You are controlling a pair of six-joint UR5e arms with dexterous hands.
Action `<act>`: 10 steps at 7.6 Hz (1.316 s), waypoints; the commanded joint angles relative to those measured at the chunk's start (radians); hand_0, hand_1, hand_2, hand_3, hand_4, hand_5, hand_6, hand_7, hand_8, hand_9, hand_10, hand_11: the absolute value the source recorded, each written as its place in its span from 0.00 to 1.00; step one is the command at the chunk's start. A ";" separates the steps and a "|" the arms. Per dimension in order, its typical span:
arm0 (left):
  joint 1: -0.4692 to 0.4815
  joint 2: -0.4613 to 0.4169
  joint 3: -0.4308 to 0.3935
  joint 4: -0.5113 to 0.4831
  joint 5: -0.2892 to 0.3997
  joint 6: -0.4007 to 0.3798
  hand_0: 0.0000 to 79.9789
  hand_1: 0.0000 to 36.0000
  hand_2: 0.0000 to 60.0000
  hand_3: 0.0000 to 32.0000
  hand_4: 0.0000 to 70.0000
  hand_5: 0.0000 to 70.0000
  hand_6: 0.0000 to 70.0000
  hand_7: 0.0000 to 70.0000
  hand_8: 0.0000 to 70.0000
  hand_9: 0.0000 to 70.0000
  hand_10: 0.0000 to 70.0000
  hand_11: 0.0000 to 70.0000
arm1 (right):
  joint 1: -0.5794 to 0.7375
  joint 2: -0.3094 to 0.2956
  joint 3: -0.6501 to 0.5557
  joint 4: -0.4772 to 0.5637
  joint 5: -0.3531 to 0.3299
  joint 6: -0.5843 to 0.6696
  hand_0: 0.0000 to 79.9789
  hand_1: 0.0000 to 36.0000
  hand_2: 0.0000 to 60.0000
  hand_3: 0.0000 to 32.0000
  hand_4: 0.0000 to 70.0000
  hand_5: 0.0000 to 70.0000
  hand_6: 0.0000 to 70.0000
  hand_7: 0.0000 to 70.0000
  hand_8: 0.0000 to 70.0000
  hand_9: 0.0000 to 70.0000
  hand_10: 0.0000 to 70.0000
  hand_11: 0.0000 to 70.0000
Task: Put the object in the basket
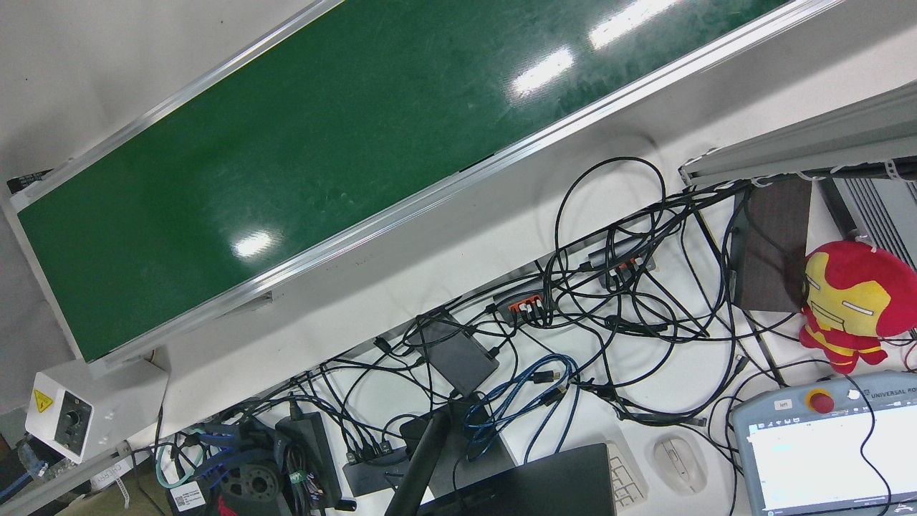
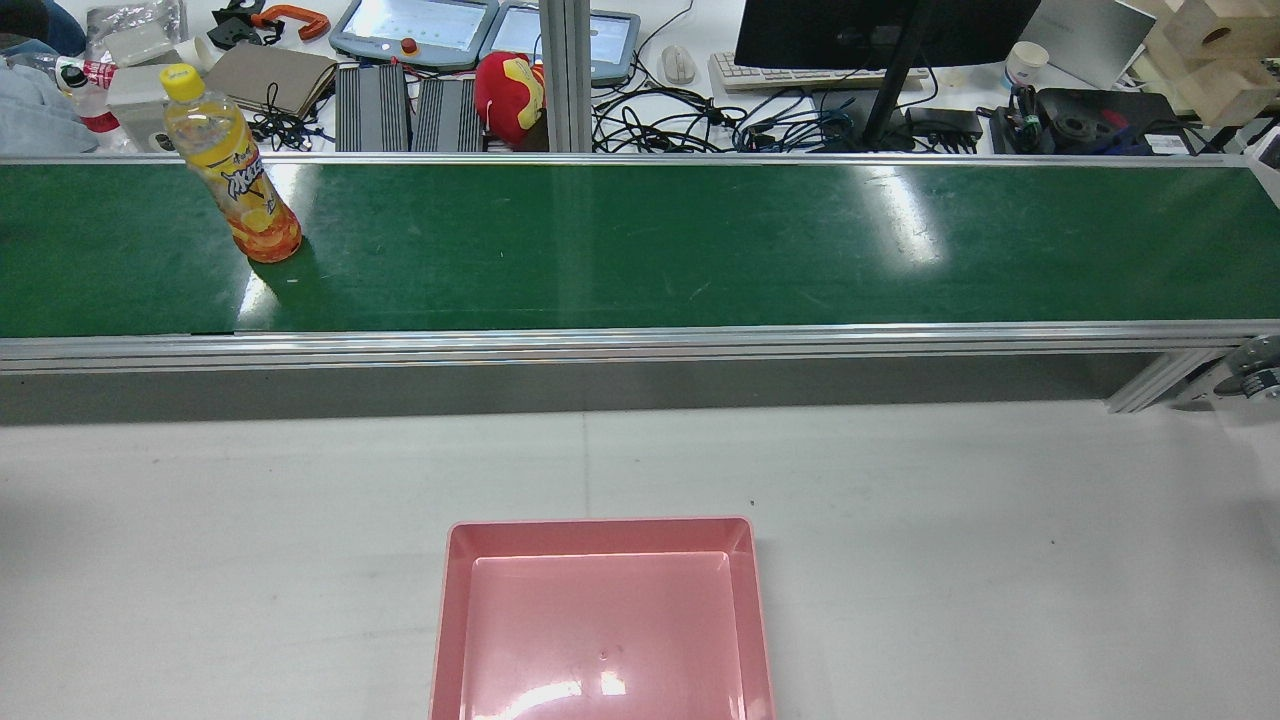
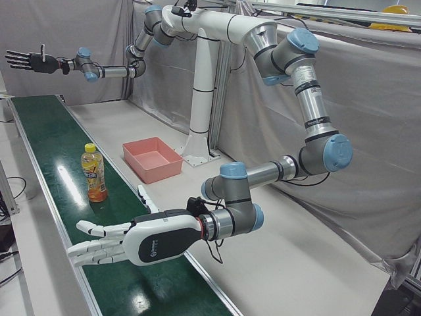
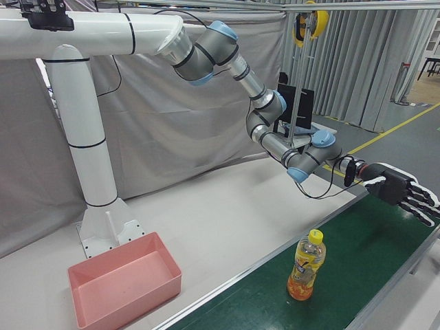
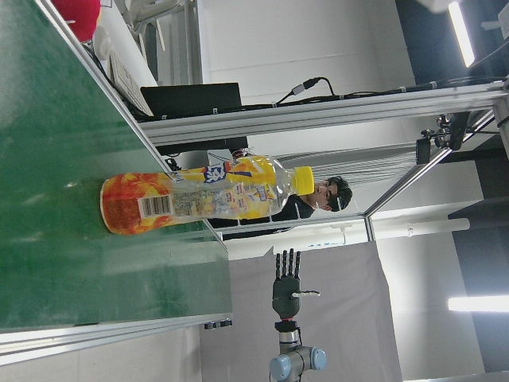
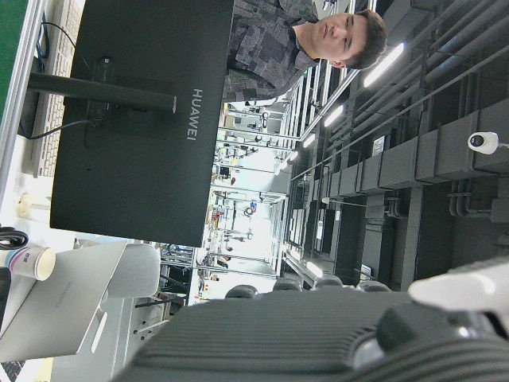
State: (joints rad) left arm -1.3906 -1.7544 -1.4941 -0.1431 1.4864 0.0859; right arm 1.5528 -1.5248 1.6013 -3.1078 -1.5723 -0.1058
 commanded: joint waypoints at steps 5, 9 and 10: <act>0.124 0.006 -0.116 0.032 -0.002 0.057 0.86 0.73 0.07 0.00 0.17 0.30 0.00 0.03 0.00 0.00 0.12 0.22 | 0.001 0.000 0.000 0.000 0.000 0.000 0.00 0.00 0.00 0.00 0.00 0.00 0.00 0.00 0.00 0.00 0.00 0.00; 0.263 -0.042 -0.150 0.089 -0.050 0.106 1.00 0.82 0.01 0.00 0.12 0.25 0.00 0.04 0.00 0.00 0.10 0.20 | 0.001 0.000 0.000 0.000 0.000 0.000 0.00 0.00 0.00 0.00 0.00 0.00 0.00 0.00 0.00 0.00 0.00 0.00; 0.331 -0.048 -0.146 0.094 -0.084 0.110 1.00 0.83 0.01 0.00 0.12 0.25 0.00 0.04 0.00 0.00 0.10 0.20 | 0.001 0.000 0.000 0.000 0.000 0.000 0.00 0.00 0.00 0.00 0.00 0.00 0.00 0.00 0.00 0.00 0.00 0.00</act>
State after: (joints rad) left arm -1.1725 -1.7805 -1.6443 -0.0652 1.4520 0.1895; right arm 1.5535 -1.5247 1.6015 -3.1078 -1.5723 -0.1058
